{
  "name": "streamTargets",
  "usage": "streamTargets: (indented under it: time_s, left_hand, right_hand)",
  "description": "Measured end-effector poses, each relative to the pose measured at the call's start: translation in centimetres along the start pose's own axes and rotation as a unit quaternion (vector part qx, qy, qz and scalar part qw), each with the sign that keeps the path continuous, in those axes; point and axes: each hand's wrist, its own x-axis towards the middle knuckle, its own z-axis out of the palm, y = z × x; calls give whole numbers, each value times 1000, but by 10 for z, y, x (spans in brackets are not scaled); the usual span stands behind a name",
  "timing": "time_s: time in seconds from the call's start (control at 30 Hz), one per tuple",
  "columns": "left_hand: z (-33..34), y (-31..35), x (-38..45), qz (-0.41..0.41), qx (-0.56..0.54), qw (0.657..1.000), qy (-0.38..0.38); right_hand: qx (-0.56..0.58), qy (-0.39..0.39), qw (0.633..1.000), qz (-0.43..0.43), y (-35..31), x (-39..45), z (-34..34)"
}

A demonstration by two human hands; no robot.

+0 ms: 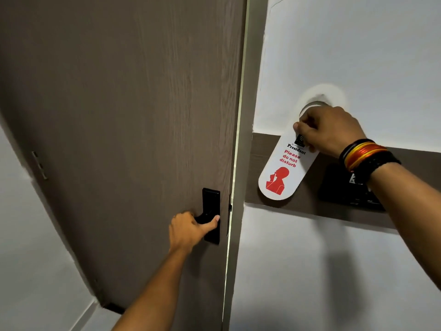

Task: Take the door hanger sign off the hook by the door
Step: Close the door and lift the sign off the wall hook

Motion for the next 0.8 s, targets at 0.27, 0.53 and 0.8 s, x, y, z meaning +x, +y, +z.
streamTargets:
  time_s: [0.27,0.53,0.8]
  left_hand:
    - [31,15,17,-57,-49,997,11]
    - [40,27,32,-70,-35,997,15]
    - [45,32,39,-62,-20,998,17]
  right_hand:
    - [-7,-10,1000,-6,7,11,5]
    - [-23,-18,999,-20,11,18,8]
    - [-32,-13,999,-38,15,24,12]
